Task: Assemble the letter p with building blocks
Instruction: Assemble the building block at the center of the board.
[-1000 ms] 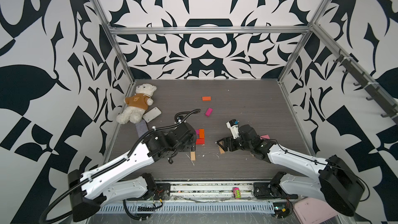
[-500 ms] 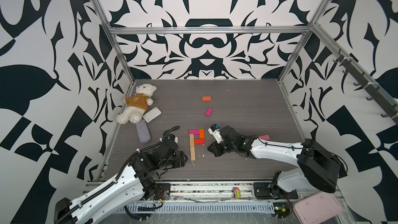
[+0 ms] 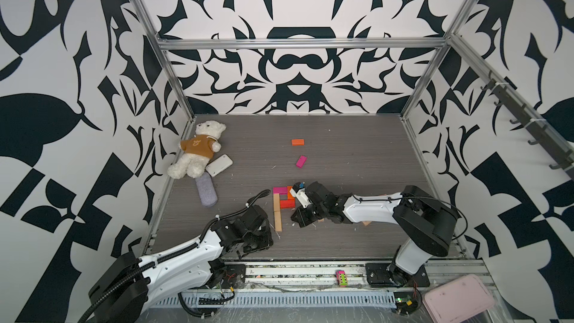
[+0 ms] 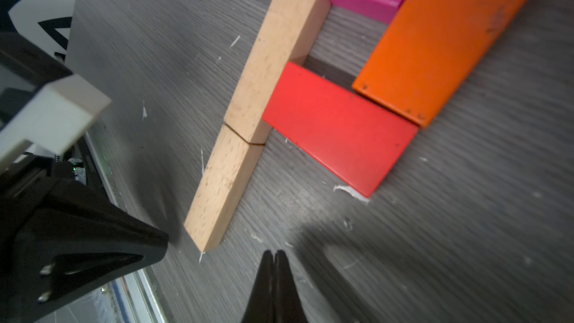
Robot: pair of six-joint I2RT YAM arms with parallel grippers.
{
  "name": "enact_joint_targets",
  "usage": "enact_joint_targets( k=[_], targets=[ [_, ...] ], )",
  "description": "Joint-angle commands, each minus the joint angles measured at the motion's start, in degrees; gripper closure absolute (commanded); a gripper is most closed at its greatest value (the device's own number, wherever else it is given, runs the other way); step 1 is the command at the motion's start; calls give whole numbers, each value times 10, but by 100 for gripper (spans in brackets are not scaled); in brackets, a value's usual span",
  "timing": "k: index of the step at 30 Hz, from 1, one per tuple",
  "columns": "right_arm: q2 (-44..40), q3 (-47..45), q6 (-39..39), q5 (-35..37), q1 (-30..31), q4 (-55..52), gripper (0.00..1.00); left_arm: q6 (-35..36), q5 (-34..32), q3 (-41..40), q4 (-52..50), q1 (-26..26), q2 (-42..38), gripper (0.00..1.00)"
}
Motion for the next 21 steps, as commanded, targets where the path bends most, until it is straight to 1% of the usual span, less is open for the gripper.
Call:
enact_joint_targets(
  k=[1, 9, 21],
  targets=[
    [5, 20, -1, -21, 8, 28, 97, -39, 13, -18, 76, 3, 8, 89],
    [21, 31, -3, -27, 17, 26, 97, -72, -1, -44, 118, 2, 19, 90],
    [39, 45, -5, -34, 19, 21, 97, -96, -21, -56, 131, 3, 21, 90]
  ],
)
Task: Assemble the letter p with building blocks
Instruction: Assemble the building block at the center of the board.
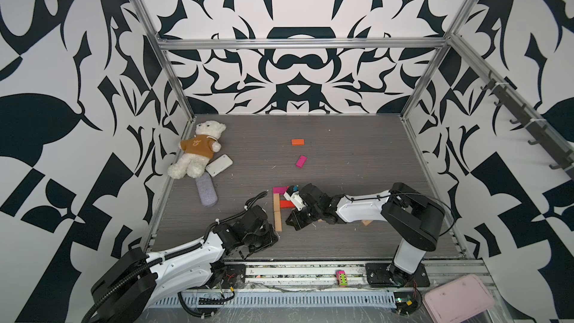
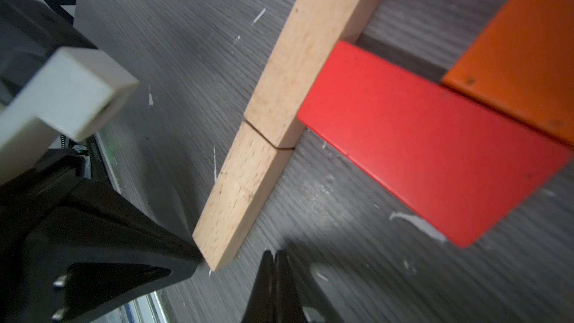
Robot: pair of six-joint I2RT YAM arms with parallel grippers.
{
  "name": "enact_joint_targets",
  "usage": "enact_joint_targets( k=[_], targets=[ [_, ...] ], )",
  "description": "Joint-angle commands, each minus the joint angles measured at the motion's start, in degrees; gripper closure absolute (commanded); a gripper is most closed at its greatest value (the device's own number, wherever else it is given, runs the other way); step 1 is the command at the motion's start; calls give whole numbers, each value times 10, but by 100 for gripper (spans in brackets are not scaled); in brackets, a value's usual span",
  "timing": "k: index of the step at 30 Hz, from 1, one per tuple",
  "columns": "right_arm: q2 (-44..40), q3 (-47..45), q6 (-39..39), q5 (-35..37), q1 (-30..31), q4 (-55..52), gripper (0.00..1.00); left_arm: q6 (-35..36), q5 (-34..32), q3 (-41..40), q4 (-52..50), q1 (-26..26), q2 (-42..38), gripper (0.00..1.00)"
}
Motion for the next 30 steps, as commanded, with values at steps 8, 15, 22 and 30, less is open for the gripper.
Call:
enact_joint_targets(
  k=[8, 15, 22, 30],
  targets=[
    [12, 31, -4, -14, 3, 8, 97, -35, -37, -22, -4, 3, -9, 90],
    [22, 38, -5, -15, 3, 5, 97, -42, -44, -25, 7, 3, -3, 90],
    [31, 44, -3, -19, 4, 5, 97, -43, -42, -26, 27, 3, 19, 90],
    [36, 48, -3, -20, 4, 2, 97, -54, -54, -31, 18, 3, 8, 90]
  ],
)
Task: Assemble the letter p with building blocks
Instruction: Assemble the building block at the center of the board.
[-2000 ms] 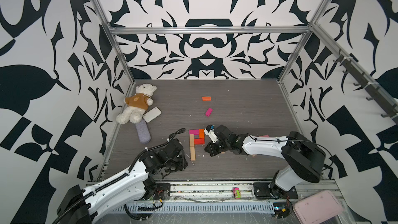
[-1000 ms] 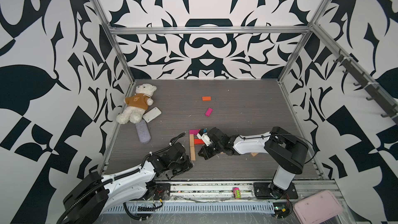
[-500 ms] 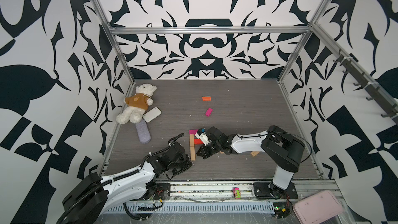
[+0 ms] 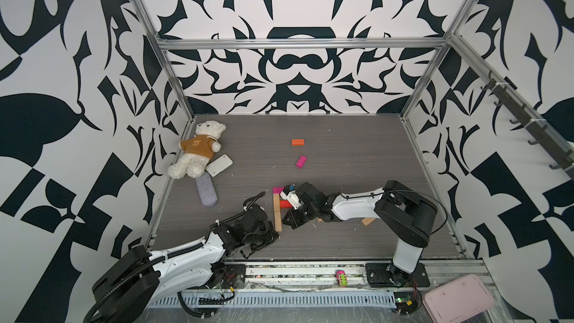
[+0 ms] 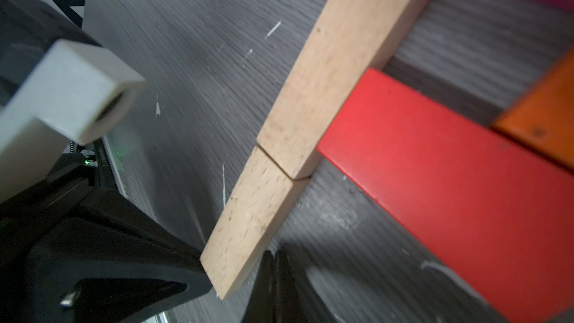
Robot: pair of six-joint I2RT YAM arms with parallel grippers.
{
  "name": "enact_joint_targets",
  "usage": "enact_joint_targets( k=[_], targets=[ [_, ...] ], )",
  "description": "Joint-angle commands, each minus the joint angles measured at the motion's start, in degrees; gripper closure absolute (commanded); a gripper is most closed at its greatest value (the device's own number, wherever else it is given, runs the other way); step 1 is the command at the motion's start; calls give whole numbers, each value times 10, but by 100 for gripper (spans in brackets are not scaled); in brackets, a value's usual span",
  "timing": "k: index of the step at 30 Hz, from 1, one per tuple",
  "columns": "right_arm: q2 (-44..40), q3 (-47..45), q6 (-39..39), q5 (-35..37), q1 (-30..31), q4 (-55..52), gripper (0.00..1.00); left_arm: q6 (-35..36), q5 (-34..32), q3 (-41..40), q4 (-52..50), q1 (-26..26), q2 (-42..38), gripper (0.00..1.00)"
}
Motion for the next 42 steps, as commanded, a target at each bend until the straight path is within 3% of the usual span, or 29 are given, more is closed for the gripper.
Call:
enact_joint_targets(
  k=[1, 32, 37, 42],
  targets=[
    [7, 19, -3, -4, 3, -4, 97, -14, -24, -19, -36, 3, -5, 90],
    [1, 15, -4, 1, 4, -9, 98, -38, -48, -31, -62, 3, -40, 88],
    [3, 16, -5, 0, 4, -9, 97, -27, -39, -34, -61, 3, -46, 88],
    [-8, 12, -8, 2, 4, -10, 97, 23, -25, -16, -126, 3, -68, 86]
  ],
)
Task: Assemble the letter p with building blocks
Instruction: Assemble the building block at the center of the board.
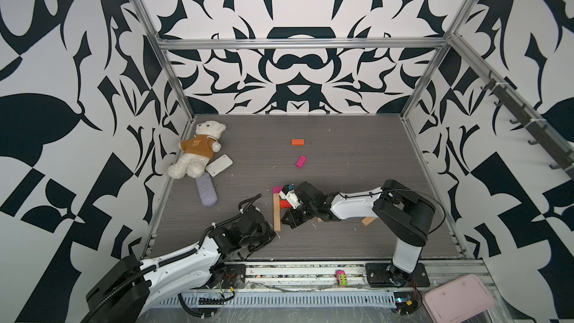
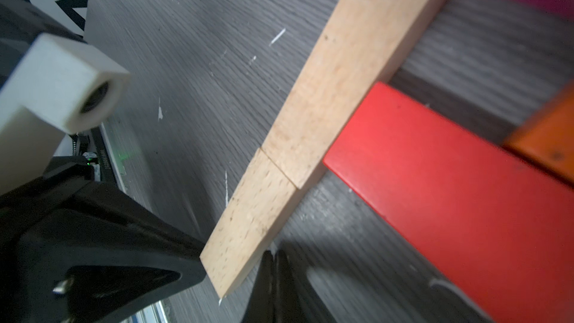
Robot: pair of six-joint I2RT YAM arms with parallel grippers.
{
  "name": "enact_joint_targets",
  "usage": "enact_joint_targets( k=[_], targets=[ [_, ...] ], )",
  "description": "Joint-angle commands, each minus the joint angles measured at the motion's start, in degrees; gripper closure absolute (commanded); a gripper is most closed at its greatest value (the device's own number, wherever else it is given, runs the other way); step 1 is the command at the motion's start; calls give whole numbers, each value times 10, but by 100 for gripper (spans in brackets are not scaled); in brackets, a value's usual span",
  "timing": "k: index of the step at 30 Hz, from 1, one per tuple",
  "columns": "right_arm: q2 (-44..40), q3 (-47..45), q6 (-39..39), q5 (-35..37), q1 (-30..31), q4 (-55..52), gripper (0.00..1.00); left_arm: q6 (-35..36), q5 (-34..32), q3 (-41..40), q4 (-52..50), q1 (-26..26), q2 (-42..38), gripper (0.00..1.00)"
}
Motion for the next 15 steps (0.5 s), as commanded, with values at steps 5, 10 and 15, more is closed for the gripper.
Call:
enact_joint_targets(
  k=[5, 10, 15],
  targets=[
    [-67, -17, -9, 13, 3, 4, 97, 117, 35, 52, -208, 3, -58, 82],
    [-157, -22, -19, 52, -1, -34, 97, 191, 38, 151, -335, 3, -105, 73],
    [-234, -1, -37, 109, -26, -118, 92, 263, -48, 285, -433, 4, -117, 46]
  ],
)
